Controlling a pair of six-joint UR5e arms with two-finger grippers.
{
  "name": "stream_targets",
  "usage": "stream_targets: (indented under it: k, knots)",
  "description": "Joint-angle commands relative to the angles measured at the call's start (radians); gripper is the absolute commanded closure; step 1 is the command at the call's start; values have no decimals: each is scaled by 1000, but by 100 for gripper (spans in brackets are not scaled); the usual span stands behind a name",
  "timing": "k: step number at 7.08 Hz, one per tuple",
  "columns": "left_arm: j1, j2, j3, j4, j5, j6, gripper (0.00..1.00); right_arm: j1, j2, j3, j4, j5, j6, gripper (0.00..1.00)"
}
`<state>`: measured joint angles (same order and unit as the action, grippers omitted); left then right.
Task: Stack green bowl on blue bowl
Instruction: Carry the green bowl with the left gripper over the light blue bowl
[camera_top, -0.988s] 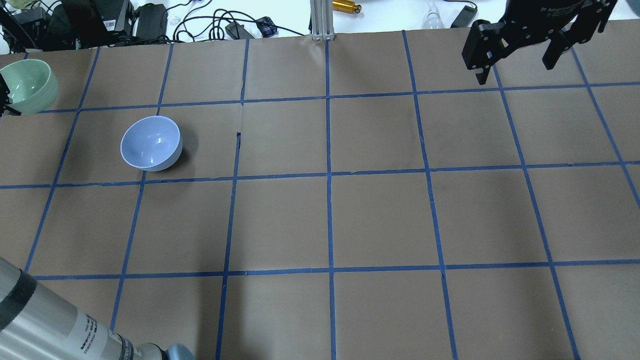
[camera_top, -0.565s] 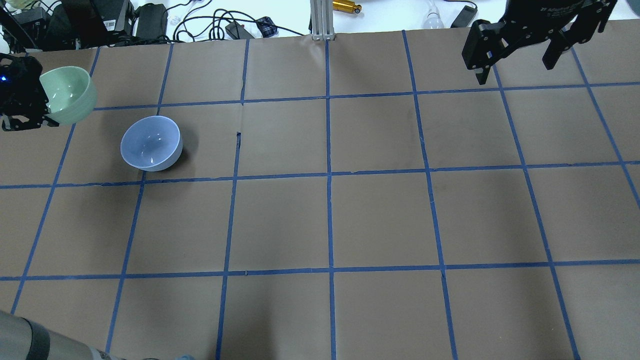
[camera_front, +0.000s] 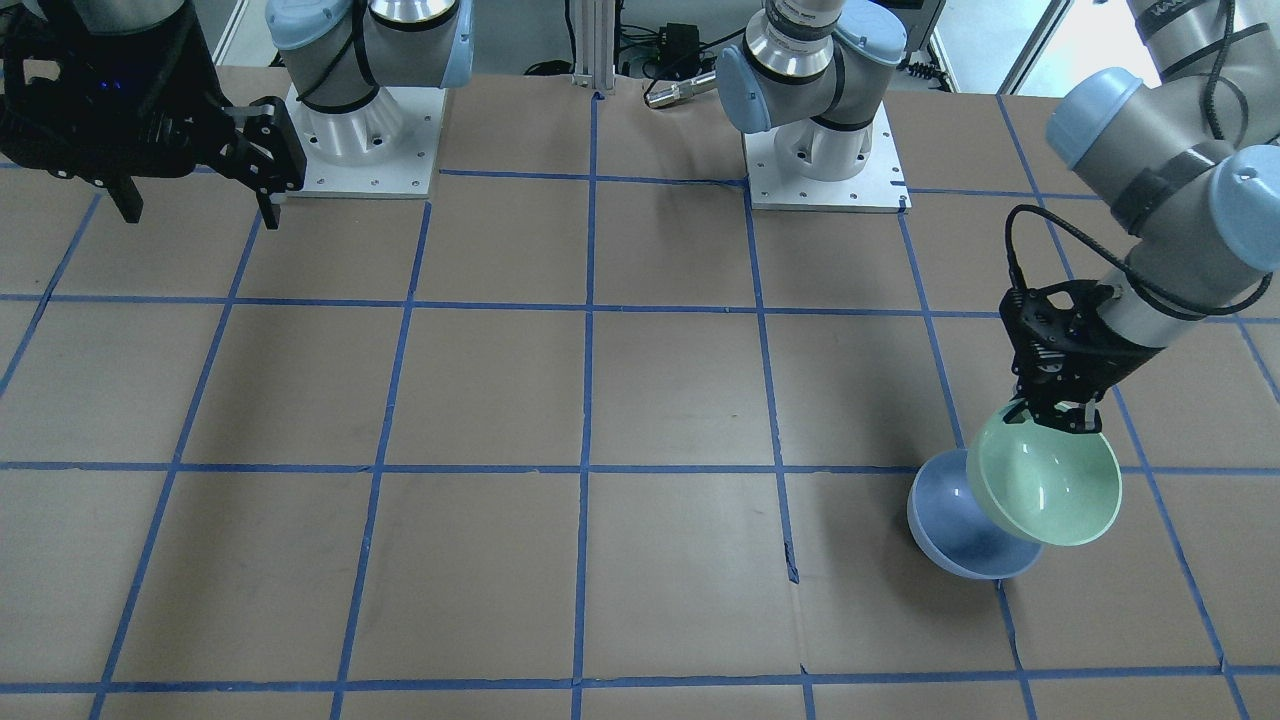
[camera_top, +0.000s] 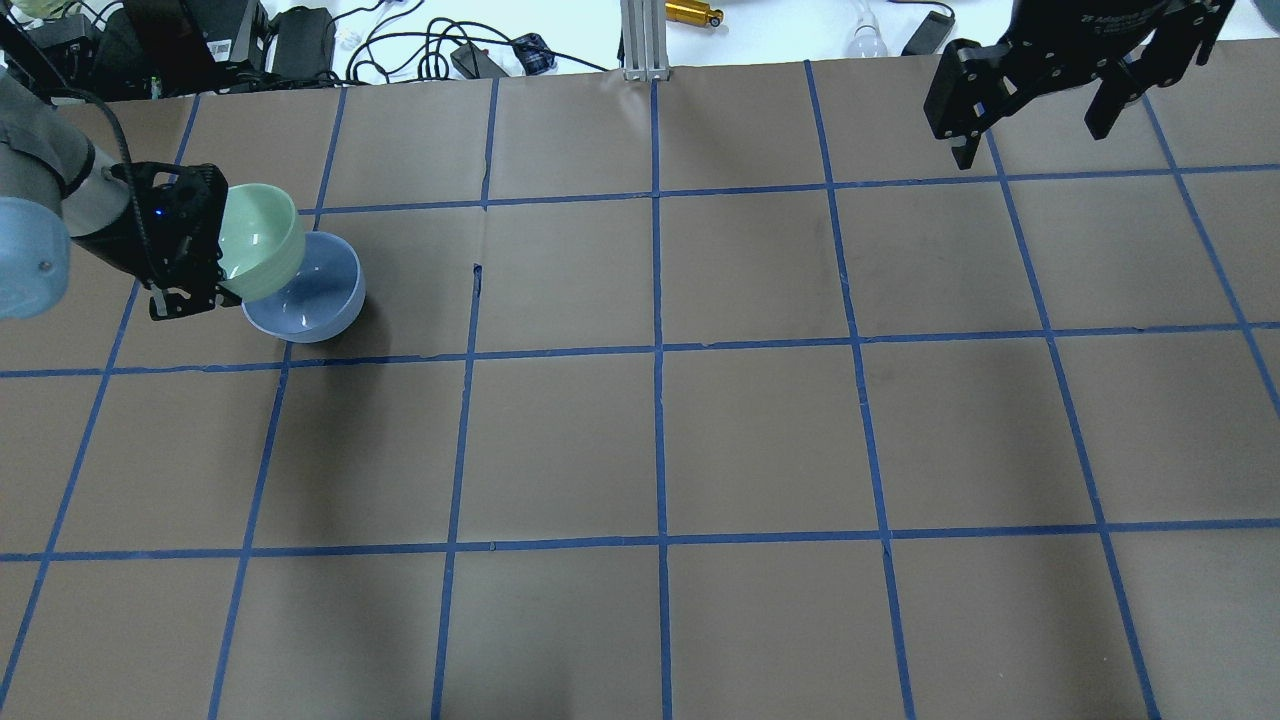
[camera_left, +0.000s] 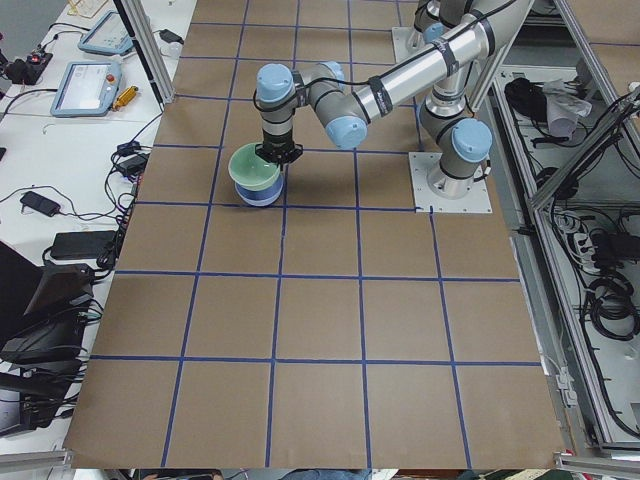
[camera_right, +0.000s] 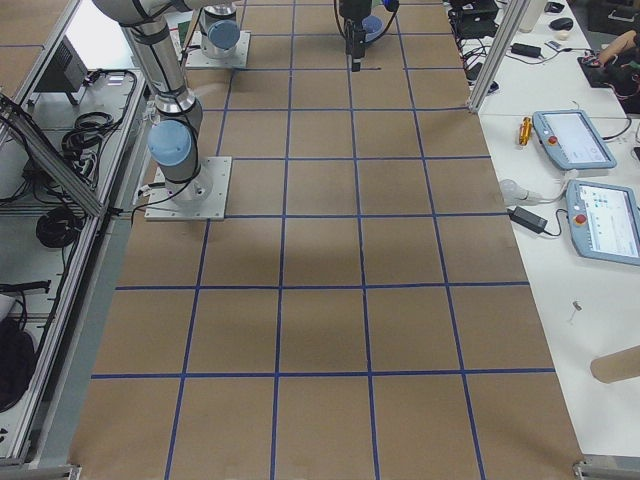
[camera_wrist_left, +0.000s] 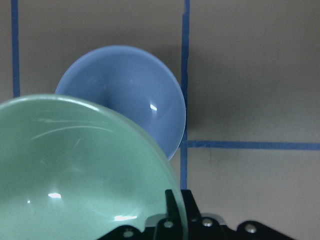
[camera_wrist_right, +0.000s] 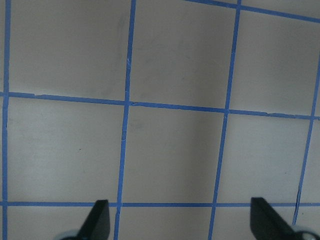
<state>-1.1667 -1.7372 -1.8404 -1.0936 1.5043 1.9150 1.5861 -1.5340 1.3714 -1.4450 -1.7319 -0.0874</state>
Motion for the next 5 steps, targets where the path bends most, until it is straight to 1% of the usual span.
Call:
stream_targets:
  k: [1, 3, 4, 5]
  knots:
    - [-8, 1, -83, 142, 1, -8, 100, 0, 0, 0, 0, 0, 0, 0]
    - [-10, -16, -94, 149, -4, -16, 100, 0, 0, 0, 0, 0, 0, 0]
    - [-10, -19, -92, 150, -4, -19, 97, 0, 0, 0, 0, 0, 0, 0]
    - [-10, -21, -92, 149, -6, -37, 1, 0, 0, 0, 0, 0, 0, 0]
